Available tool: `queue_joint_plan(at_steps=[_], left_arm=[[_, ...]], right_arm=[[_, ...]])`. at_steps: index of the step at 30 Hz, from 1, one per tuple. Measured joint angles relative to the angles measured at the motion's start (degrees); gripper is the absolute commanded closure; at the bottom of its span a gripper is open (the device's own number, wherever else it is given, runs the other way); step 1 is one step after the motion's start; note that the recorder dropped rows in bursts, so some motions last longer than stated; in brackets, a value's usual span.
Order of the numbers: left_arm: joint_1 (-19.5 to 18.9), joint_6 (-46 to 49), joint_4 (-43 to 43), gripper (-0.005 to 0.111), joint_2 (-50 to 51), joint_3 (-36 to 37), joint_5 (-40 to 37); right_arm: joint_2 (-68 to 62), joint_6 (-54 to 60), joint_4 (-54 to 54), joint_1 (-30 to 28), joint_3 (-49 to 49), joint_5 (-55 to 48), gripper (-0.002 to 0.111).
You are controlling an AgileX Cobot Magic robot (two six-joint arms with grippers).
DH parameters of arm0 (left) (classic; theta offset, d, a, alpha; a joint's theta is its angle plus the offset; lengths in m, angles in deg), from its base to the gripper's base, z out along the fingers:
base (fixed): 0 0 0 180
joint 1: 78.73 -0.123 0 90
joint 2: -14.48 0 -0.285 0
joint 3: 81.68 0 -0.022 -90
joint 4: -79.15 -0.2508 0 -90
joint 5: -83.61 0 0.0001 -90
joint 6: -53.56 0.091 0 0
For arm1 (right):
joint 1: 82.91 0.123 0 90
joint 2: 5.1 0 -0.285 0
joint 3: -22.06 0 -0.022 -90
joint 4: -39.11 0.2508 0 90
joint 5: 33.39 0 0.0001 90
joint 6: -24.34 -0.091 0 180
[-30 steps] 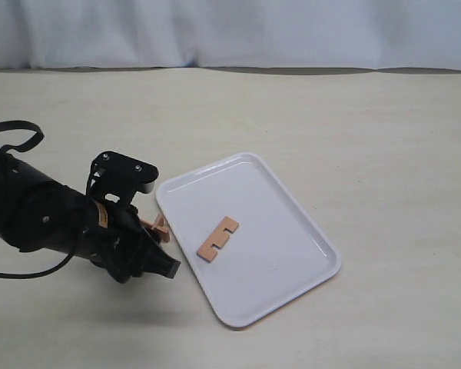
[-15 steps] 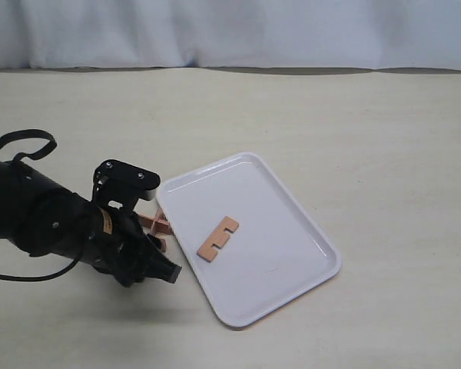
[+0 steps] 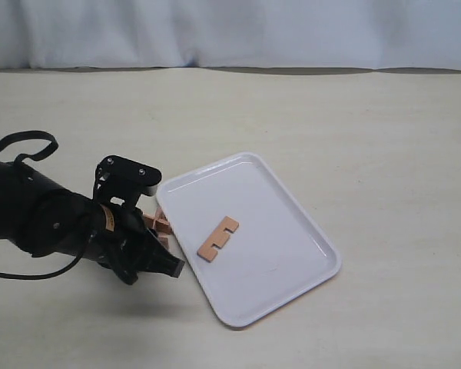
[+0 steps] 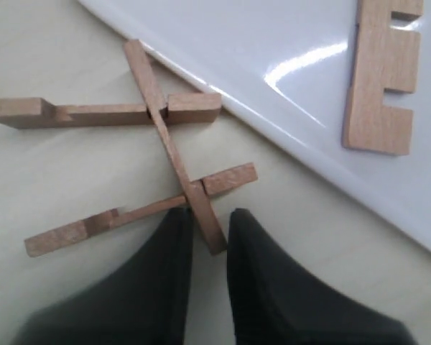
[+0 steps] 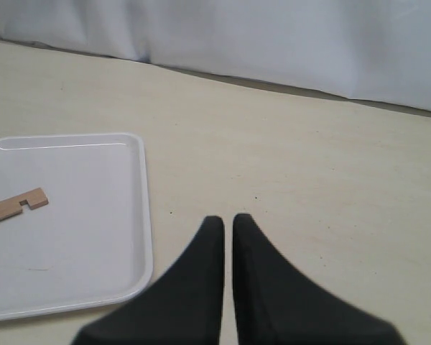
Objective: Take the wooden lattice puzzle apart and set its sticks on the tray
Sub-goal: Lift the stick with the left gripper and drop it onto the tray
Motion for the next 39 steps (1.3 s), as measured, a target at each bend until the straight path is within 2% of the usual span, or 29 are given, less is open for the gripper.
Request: queue_joint_plan(at_steps=[2,5,12,19,22,24,27,31,37,39], left_arm=[[0.0,0.0,0.0,0.092,0.0,0.0,0.0],[0.0,0.0,0.0,0.107,0.0,0.0,0.2],[0.0,-0.1,-1.4,0.107,-1.7,0.0,0.0],[0.0,-0.1,-2.0,0.107,-8.9,-2.8,-6.6],[0.5,-0.1,-1.1,0.107,-11.4,-4.3,-6.9],[2.4,-0.1,-0.4,0.107,-11.4,-5.6,-6.2],[7.4,-0.1,-0.1,0.107,-8.5,-9.8,-5.9],[11.9,1.6,0.1,0.107,-1.6,-17.5,-10.6],[15.8,3.8,1.2,0.106,9.7,-27.0,-17.6],[16.2,4.0,1.5,0.101,11.7,-28.3,-18.2]], right_arm=[[0.0,0.0,0.0,0.0,0.0,0.0,0.104],[0.0,0.0,0.0,0.0,0.0,0.0,0.104],[0.0,0.0,0.0,0.0,0.0,0.0,0.104],[0.0,0.0,0.0,0.0,0.0,-0.1,0.104],[0.0,0.0,0.0,0.0,0.0,-0.1,0.104],[0.0,0.0,0.0,0.0,0.0,-0.1,0.104],[0.0,0.0,0.0,0.0,0.0,-0.1,0.104],[0.0,0.0,0.0,0.0,0.0,-0.1,0.104],[0.0,0.0,0.0,0.0,0.0,-0.1,0.104],[0.0,0.0,0.0,0.0,0.0,-0.1,0.104]])
